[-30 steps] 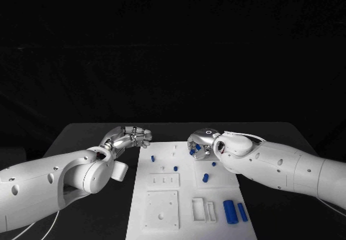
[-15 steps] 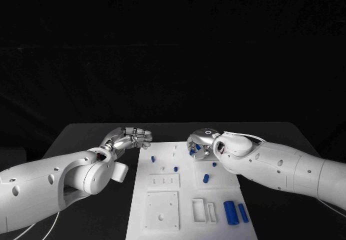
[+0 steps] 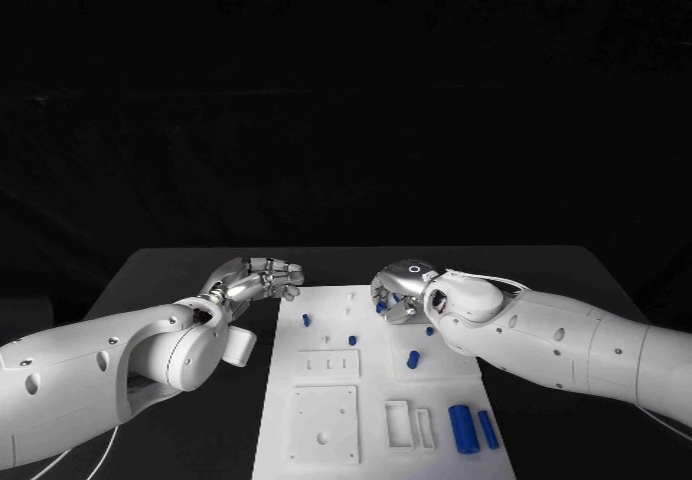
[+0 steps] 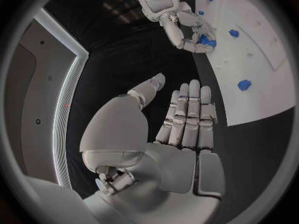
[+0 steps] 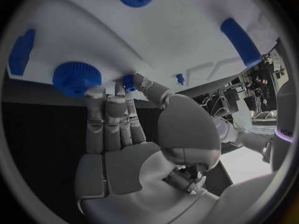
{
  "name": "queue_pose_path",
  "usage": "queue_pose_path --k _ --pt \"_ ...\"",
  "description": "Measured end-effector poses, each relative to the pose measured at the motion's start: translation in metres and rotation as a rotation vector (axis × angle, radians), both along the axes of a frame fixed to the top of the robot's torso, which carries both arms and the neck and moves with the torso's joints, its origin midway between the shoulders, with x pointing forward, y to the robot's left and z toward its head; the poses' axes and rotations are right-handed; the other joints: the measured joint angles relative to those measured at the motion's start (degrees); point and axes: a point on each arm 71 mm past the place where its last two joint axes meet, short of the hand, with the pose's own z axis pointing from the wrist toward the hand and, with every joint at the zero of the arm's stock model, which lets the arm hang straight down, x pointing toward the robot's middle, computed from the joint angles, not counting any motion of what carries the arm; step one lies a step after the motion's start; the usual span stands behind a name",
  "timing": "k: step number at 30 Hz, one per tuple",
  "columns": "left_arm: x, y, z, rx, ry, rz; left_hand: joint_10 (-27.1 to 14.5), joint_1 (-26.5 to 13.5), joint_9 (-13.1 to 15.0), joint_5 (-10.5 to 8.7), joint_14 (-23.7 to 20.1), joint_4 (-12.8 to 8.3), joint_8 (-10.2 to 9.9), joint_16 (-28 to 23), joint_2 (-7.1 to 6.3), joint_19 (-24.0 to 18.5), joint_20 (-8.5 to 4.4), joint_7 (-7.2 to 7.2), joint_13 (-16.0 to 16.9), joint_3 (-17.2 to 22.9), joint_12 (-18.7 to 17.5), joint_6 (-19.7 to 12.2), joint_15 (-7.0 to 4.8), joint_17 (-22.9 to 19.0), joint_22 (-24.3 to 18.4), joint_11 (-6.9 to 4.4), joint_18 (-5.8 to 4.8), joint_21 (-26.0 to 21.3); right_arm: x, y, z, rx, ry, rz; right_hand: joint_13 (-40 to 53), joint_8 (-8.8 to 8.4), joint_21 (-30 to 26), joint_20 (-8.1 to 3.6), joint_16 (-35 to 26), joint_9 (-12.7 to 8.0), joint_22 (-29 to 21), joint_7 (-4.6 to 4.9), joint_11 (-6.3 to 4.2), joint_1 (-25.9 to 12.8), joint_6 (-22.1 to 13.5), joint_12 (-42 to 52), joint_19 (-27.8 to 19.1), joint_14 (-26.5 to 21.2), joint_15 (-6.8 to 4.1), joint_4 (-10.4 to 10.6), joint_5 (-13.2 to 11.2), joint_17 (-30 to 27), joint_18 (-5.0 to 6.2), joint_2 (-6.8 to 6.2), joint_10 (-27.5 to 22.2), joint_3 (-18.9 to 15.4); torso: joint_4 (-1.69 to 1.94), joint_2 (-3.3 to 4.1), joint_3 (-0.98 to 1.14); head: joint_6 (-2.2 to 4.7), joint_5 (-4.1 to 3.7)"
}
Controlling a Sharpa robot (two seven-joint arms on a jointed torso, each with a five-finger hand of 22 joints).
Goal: Assemble the parts on the task board
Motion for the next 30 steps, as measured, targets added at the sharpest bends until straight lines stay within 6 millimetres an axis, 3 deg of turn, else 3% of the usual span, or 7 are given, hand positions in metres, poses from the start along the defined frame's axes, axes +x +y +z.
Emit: queue_pose_path --k 8,11,12,30 --pt "0.0 0.001 0.0 0.0 0.001 0.002 0.0 0.0 0.0 0.0 0.0 0.0 0.0 0.0 0.0 0.0 0.0 0.0 0.0 0.0 0.0 0.0 0.0 0.0 0.0 0.0 -0.01 0.0 -0.005 0.008 0.009 0.034 -0.059 0.011 0.6 0.03 0.7 -0.42 0.3 0.0 0.0 -0.02 0.01 0.0 0.2 0.1 0.0 0.0 -0.01 0.0 -0.2 -0.1 -0.43 -0.01 0.0 0.7 -0.13 0.07 -0.07 0.42 0.26" --pt "0.0 0.002 0.0 0.0 0.001 0.004 0.0 0.0 0.0 0.0 0.0 0.0 0.0 0.0 0.0 0.0 0.0 0.0 0.0 0.0 0.0 0.0 0.0 0.0 0.0 0.0 -0.01 0.0 -0.006 0.013 0.012 0.042 -0.092 0.016 0.9 0.03 1.1 -0.72 0.4 0.0 0.0 -0.3 -0.3 -0.6 0.7 0.1 -0.3 -0.2 -0.18 0.2 -0.2 -0.2 -0.5 -0.74 0.5 1.3 -0.19 0.12 -0.09 0.66 0.2" --pt "0.0 0.002 0.0 0.0 0.001 0.004 0.0 0.0 0.0 0.0 0.0 0.0 0.0 0.0 0.0 0.0 0.0 0.0 0.0 0.0 0.0 0.0 0.0 0.1 0.0 0.0 -0.01 0.0 -0.007 0.015 0.013 0.043 -0.101 0.019 0.9 0.07 1.1 -0.83 0.4 0.0 0.0 -0.36 -0.36 -0.5 1.1 0.1 -0.4 -0.2 -0.23 0.1 -0.4 -0.2 -1.3 -1.2 1.6 1.4 -0.19 0.13 -0.09 0.75 0.19" --pt "0.0 -0.003 0.0 -0.002 0.002 -0.003 0.0 -0.1 0.0 0.0 0.0 -0.1 0.0 0.0 0.07 0.0 0.0 0.0 0.0 0.1 0.0 0.0 0.0 0.1 0.0 0.0 -0.04 0.0 -0.007 0.042 0.019 0.036 -0.2 0.035 1.0 0.4 1.5 -0.86 0.7 0.0 0.0 -0.37 -0.54 -0.4 1.2 0.0 -0.5 -0.3 -0.32 0.3 -0.2 -0.3 -1.33 -1.68 1.9 2.1 0.03 0.36 -0.02 1.3 0.35"
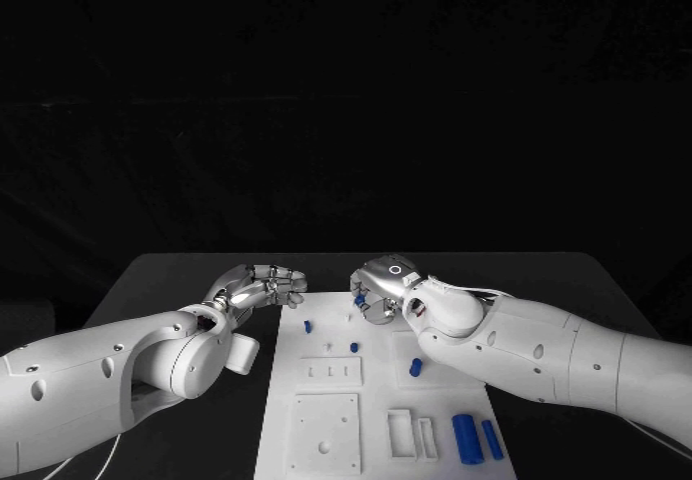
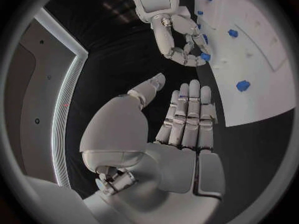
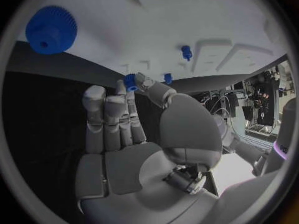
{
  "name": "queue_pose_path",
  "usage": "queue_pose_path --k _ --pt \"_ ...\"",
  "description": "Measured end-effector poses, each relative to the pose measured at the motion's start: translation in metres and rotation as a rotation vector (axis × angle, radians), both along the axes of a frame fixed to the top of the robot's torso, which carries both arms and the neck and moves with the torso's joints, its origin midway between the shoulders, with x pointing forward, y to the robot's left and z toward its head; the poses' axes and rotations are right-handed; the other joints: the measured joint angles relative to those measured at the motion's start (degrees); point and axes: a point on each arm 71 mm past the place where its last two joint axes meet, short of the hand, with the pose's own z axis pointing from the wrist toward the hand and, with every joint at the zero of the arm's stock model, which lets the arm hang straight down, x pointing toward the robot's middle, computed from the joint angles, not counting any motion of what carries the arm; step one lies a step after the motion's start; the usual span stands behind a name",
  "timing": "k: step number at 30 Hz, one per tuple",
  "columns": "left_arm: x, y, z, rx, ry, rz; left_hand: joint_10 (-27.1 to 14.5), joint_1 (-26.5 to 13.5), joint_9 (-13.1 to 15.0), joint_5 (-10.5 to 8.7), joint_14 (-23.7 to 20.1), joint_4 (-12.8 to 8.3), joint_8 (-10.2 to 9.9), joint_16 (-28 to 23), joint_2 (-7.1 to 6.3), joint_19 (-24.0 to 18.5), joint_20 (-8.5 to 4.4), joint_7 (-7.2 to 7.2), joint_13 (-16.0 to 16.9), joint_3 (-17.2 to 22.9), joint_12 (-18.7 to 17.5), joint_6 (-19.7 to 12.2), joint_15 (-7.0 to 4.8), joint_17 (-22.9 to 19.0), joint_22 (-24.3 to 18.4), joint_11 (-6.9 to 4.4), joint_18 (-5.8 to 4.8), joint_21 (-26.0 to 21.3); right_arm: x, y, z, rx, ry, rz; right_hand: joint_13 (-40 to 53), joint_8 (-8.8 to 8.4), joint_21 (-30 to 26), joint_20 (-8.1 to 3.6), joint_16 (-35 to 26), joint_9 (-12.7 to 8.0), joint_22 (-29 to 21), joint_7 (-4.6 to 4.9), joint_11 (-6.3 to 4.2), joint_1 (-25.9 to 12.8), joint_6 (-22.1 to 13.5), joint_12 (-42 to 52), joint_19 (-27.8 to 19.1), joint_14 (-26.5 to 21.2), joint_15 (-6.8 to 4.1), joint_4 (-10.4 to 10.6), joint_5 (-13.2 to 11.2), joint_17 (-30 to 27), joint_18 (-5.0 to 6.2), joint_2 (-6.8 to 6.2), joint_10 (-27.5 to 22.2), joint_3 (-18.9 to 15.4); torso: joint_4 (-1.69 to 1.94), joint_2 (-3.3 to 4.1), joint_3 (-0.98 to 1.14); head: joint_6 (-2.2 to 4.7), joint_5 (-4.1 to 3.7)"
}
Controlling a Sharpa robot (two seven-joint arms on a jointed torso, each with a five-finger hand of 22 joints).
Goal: Assemble the parts on the task board
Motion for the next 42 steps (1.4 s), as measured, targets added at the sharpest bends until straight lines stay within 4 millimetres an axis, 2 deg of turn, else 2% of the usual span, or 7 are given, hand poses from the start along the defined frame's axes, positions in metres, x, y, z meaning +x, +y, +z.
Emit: queue_pose_path --k 5,11,24,34,42 --pt "0.0 -0.001 0.0 -0.001 0.0 -0.002 0.0 -0.2 0.0 0.0 0.0 0.0 0.0 0.0 0.16 0.0 0.0 0.0 0.0 0.0 0.0 0.0 0.0 0.0 0.0 0.0 -0.01 0.0 0.003 0.004 0.0 -0.006 -0.008 -0.005 0.0 0.0 0.0 0.04 0.0 0.0 0.0 0.02 0.0 0.0 0.0 0.0 0.0 0.0 0.0 0.0 0.0 0.0 -0.01 0.0 0.0 0.0 0.13 0.05 -0.02 -0.05 0.06" --pt "0.0 -0.002 0.0 0.002 -0.002 -0.004 0.0 -0.2 0.1 0.0 0.0 -0.2 0.0 0.0 0.16 0.0 0.0 0.0 0.0 0.2 0.0 0.0 0.0 0.1 0.0 0.0 -0.02 0.2 0.005 0.01 0.0 -0.012 -0.017 -0.012 0.0 -0.08 0.0 0.04 0.0 0.0 0.0 0.02 0.0 0.0 -0.1 0.0 0.0 0.0 0.0 0.0 0.0 -0.1 0.0 0.01 0.0 0.0 0.31 0.13 -0.16 -0.09 0.03" --pt "-0.002 -0.005 0.001 0.007 -0.009 -0.016 0.0 -0.2 0.0 0.0 0.0 -0.2 0.0 0.0 0.15 0.0 0.0 0.0 0.0 0.2 0.0 0.0 0.0 0.1 0.0 0.0 -0.04 0.2 0.01 0.012 -0.001 -0.023 -0.025 -0.032 0.1 -0.21 0.2 0.05 0.0 0.0 0.0 0.03 0.0 0.4 -0.1 -0.3 0.0 0.1 -0.09 0.1 0.0 0.0 -0.01 -0.24 0.0 0.4 0.44 0.28 -0.2 -0.33 0.25" --pt "-0.002 -0.005 0.001 0.007 -0.01 -0.017 0.0 -0.2 0.0 0.0 0.0 -0.2 0.0 -0.2 0.16 0.0 0.0 0.0 0.0 0.2 0.0 0.0 0.0 0.1 0.0 0.0 -0.05 0.2 0.011 0.014 -0.002 -0.038 -0.014 -0.04 0.1 -0.35 0.2 0.05 0.0 0.0 0.0 0.03 0.0 0.4 -0.1 -0.4 0.1 0.1 -0.1 0.1 -0.1 -0.1 0.0 -0.24 0.0 0.4 0.31 0.34 -0.19 -0.44 0.44" --pt "-0.002 -0.006 0.001 0.007 -0.011 -0.019 0.0 -0.2 0.1 0.0 0.0 -0.2 0.0 -0.2 0.16 0.0 0.0 0.0 0.0 0.2 0.0 0.0 0.0 0.1 0.0 0.0 -0.07 0.2 0.011 0.016 -0.005 -0.045 -0.006 -0.039 0.1 -0.4 0.2 0.05 0.0 0.1 0.0 -0.05 0.0 0.4 -0.2 -0.4 0.1 0.1 -0.1 0.1 -0.2 -0.1 0.0 -0.24 0.0 0.4 0.36 0.4 -0.18 -0.44 0.56"
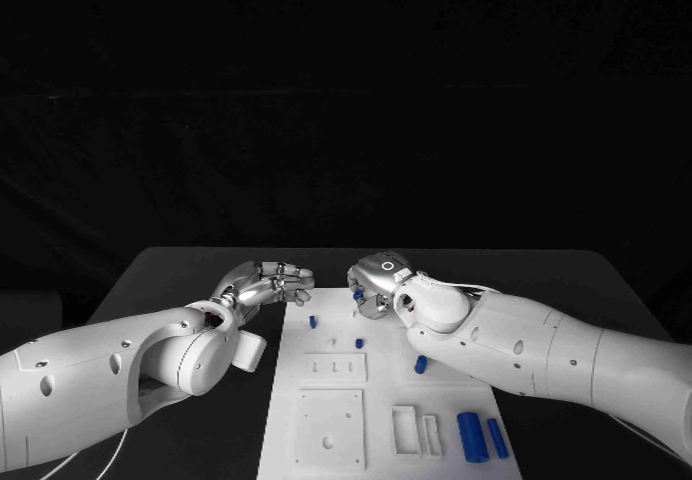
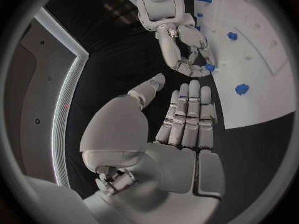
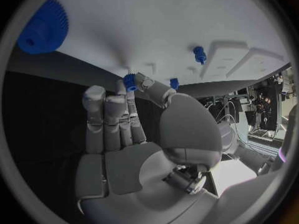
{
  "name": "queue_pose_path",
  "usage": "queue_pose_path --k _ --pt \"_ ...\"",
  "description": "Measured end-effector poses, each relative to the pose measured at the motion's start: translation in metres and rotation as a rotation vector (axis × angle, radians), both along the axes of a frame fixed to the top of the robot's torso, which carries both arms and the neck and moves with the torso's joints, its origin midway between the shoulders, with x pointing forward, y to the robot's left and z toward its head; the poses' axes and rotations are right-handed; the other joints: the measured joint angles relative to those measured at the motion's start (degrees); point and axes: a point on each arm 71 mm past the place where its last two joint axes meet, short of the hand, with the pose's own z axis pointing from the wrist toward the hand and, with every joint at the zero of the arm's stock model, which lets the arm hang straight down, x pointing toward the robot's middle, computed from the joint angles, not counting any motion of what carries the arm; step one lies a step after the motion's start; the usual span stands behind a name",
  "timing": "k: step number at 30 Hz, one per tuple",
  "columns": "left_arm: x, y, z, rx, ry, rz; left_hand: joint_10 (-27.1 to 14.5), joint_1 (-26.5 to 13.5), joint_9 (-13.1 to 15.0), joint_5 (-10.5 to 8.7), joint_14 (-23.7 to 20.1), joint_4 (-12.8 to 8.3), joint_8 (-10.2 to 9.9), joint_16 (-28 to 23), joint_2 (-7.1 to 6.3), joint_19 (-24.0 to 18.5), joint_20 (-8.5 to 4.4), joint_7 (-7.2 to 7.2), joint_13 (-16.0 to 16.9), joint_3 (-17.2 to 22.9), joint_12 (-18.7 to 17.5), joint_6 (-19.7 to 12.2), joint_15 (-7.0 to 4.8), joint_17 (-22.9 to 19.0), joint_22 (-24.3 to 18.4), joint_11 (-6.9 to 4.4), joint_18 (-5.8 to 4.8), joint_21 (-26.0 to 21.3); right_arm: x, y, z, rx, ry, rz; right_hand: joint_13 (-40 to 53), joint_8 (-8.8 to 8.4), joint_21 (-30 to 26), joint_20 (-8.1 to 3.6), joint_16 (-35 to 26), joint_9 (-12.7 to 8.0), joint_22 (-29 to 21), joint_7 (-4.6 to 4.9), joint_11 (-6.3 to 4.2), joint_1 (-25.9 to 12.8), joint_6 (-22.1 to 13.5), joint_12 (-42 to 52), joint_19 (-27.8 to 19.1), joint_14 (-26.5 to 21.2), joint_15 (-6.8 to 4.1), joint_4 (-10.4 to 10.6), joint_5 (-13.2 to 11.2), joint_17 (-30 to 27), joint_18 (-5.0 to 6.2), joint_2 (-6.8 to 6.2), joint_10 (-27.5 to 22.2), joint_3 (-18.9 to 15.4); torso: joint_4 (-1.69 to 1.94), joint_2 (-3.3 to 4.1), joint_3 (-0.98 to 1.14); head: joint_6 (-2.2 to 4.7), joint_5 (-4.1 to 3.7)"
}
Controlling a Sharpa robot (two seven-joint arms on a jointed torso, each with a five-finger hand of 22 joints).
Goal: Assemble the parts on the task board
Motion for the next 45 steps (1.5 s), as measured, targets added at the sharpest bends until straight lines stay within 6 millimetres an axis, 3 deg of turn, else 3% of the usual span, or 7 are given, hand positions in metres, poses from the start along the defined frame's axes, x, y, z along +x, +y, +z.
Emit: queue_pose_path --k 30,37,45 --pt "0.0019 -0.0018 0.0052 0.0 -0.01 -0.003 0.0 0.0 0.0 0.0 0.0 -0.1 0.0 0.0 0.0 0.0 0.0 0.0 0.0 0.1 0.0 0.0 0.0 0.1 0.0 0.0 -0.01 0.0 0.0039 0.0044 -0.0004 0.0 0.006 -0.006 0.0 -0.21 0.2 -0.27 0.2 1.7 0.0 0.07 0.15 0.1 -0.7 -0.4 -0.3 -0.3 -0.01 -0.1 0.2 -0.5 -0.09 -0.4 -0.1 -0.1 -0.11 0.12 -0.04 -0.05 0.25" --pt "0.0022 -0.002 0.0059 0.001 -0.012 -0.003 0.0 0.0 0.0 0.0 0.0 -0.1 0.0 0.0 0.0 0.0 0.0 0.0 0.0 0.1 0.0 0.0 0.0 0.1 0.0 0.0 -0.02 0.0 0.0046 0.0053 -0.0018 -0.001 0.012 -0.009 0.0 -0.56 0.2 -0.28 0.2 1.6 0.0 0.49 0.36 -0.1 -1.1 -0.7 -0.3 -0.4 0.04 0.2 0.2 -0.7 -0.3 -0.55 -0.4 0.2 -0.11 0.12 -0.02 -0.05 0.31" --pt "0.0023 -0.0024 0.0064 0.0 -0.013 -0.004 0.0 -0.2 0.0 0.0 0.0 -0.1 0.0 -0.2 -0.16 0.0 0.0 0.0 0.0 0.1 0.0 0.0 0.0 0.1 0.0 0.0 -0.03 0.0 0.0059 0.0052 -0.0028 -0.006 0.02 -0.015 0.2 -1.04 0.4 -0.27 0.2 1.4 0.0 0.88 0.97 0.0 -1.7 -1.5 -0.3 -0.8 -0.01 0.3 0.2 -0.9 -0.31 -1.68 -1.0 0.0 -0.15 0.13 -0.02 -0.07 0.38"
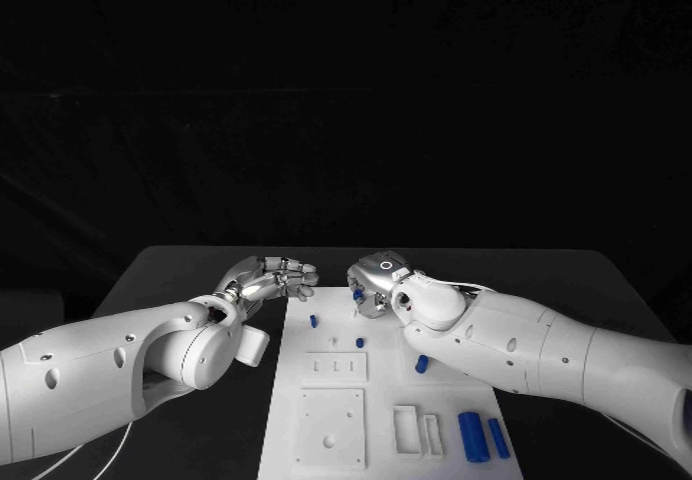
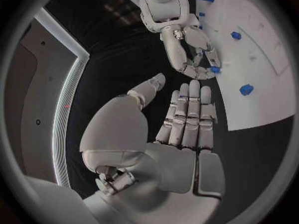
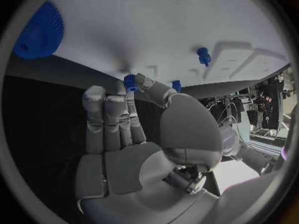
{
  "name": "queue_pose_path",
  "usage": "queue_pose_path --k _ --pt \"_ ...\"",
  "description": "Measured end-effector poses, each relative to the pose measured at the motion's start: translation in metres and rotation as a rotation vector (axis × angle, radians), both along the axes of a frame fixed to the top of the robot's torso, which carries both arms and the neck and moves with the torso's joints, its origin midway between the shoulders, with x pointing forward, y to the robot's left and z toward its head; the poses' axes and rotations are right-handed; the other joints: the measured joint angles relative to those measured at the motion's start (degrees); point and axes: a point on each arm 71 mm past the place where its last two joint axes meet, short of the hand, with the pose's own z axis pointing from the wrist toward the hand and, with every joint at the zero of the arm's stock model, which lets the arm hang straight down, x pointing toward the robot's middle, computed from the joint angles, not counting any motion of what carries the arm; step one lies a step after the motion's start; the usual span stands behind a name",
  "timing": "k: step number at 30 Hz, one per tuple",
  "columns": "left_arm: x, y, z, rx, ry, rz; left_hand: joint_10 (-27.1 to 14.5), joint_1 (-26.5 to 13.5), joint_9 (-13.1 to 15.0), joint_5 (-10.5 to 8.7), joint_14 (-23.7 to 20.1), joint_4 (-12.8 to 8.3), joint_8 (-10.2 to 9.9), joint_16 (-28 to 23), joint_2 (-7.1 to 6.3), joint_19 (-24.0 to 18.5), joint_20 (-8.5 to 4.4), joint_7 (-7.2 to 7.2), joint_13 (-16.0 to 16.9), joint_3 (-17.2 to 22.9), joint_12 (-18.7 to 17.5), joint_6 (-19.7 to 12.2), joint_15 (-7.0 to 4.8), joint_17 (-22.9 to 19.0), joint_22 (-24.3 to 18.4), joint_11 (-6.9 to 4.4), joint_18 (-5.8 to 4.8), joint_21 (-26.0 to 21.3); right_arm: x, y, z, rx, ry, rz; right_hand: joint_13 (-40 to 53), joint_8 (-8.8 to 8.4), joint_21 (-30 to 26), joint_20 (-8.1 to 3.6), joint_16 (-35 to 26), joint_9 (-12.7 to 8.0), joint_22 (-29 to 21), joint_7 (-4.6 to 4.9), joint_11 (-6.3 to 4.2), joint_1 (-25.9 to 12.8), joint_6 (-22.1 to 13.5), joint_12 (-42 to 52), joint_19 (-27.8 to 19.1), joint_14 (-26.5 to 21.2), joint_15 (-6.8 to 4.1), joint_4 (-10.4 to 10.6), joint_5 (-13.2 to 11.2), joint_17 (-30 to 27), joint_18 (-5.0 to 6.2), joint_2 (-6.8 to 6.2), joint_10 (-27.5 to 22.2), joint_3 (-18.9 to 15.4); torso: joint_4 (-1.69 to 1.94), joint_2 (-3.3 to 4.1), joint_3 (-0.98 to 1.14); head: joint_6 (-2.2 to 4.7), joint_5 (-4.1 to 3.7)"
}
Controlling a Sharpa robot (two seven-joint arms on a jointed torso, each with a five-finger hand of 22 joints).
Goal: Assemble the parts on the task board
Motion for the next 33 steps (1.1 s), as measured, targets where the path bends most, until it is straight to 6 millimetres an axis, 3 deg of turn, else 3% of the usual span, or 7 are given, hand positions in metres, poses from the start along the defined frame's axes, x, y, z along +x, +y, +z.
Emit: queue_pose_path --k 12,16,28,33 --pt "0.0 0.0 0.0 0.0 -0.001 0.0 0.0 -0.1 0.0 0.0 0.0 -0.2 0.0 0.0 -0.06 0.0 0.0 0.0 0.0 0.2 0.0 0.0 0.0 0.0 0.0 0.0 -0.01 0.0 0.001 -0.001 -0.002 -0.002 0.015 -0.009 -0.6 -1.9 0.0 0.58 0.0 -0.6 0.0 1.27 1.67 0.5 -2.5 -0.5 -0.6 -0.9 0.63 -1.9 0.1 -0.7 -0.03 -1.74 -2.9 -2.6 -0.02 0.03 0.04 -0.09 0.08" --pt "0.0 0.0 0.001 0.0 -0.001 0.0 0.0 -0.1 0.0 0.0 0.0 -0.2 0.0 0.0 -0.06 0.0 0.0 0.0 0.0 0.2 0.0 0.0 0.0 0.0 0.0 0.0 -0.01 0.0 0.002 -0.002 -0.002 0.004 0.019 -0.013 -1.4 -2.91 -0.4 0.91 0.0 -1.2 0.0 2.45 2.42 0.4 -4.5 -0.7 -1.0 -1.0 1.63 -1.7 0.1 -1.2 -0.03 -2.48 -6.0 -3.6 -0.04 0.03 0.02 -0.12 0.13" --pt "0.001 0.002 0.001 0.002 -0.002 0.005 0.0 -0.1 0.0 0.0 0.0 -0.2 0.0 0.0 -0.06 0.0 0.0 0.0 0.0 0.2 0.0 0.0 0.0 0.1 0.0 0.0 -0.02 0.0 -0.006 -0.014 0.001 0.049 0.024 -0.003 -2.1 -3.45 -0.9 1.14 -0.2 -1.5 0.0 2.89 3.04 0.1 -5.8 -0.7 -1.2 -1.3 1.94 -0.6 0.1 -1.7 -0.07 -4.27 -7.6 -5.1 -0.06 0.02 -0.01 0.06 0.12" --pt "0.002 0.006 0.001 0.005 -0.003 0.013 0.0 -0.1 0.1 0.0 0.0 -0.2 0.0 0.0 -0.06 0.0 0.0 0.0 0.0 0.2 0.0 0.0 0.0 0.1 0.0 0.0 -0.02 0.0 -0.013 -0.03 0.016 0.102 0.017 0.005 -2.1 -3.45 -1.1 1.22 -0.2 -1.6 0.0 2.69 3.04 -0.2 -6.0 -0.2 -1.3 -1.1 2.15 0.0 0.1 -1.9 -0.07 -4.57 -7.6 -5.7 -0.15 0.0 0.0 0.41 -0.04"
